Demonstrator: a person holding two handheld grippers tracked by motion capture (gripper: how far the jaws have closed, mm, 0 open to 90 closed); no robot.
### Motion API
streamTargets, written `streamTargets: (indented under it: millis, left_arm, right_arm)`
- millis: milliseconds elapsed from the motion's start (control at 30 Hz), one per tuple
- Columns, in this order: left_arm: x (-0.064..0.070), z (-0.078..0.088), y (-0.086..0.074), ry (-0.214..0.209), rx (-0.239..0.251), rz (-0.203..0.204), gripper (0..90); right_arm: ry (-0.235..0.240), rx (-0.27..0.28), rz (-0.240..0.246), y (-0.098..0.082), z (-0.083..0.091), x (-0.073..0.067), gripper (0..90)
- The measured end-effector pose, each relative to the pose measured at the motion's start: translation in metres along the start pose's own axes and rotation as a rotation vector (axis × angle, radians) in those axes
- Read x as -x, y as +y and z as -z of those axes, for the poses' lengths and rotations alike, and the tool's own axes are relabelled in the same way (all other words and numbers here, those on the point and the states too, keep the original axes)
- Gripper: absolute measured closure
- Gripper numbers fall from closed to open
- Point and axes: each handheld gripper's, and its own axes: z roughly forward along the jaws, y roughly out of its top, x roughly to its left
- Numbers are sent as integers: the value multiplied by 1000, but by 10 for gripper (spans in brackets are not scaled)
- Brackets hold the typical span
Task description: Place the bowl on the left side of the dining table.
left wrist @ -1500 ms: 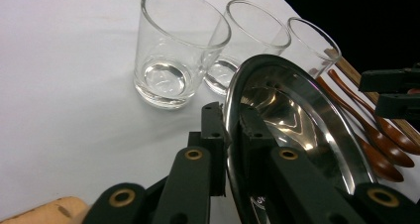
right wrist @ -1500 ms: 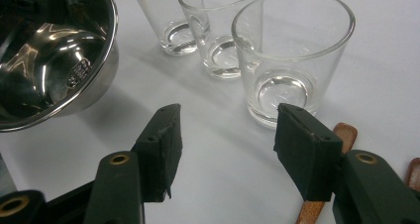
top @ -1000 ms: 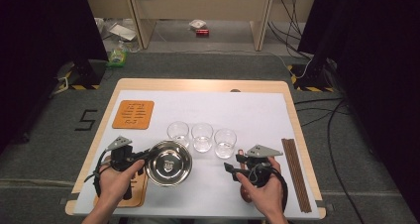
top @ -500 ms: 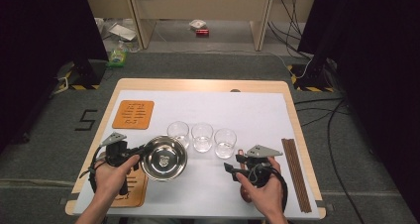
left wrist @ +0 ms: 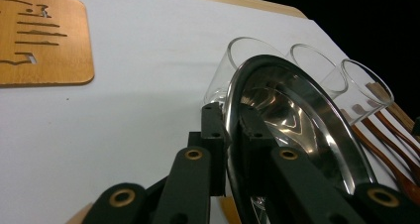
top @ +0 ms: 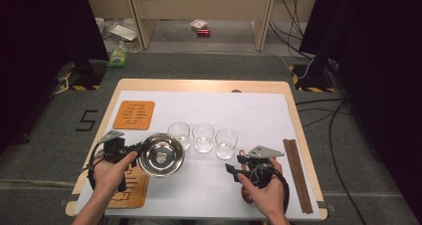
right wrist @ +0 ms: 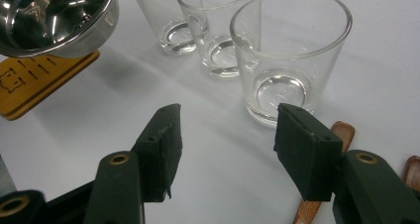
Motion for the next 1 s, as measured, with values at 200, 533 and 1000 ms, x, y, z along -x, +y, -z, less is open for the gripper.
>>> streamTargets:
  millis: [200,533,1000]
  left_arm:
    - [-5,-3,2,10,6,6,829]
    - [-12,-6,6,24,20,11,829]
    - [-26,-6,14,39,31,40,829]
  right_arm:
    - [0,-1,1,0,0,0,442]
    - [-1,-1,-1,0,0,0,442]
    - [-1,-3,-2,-1,0,1,443]
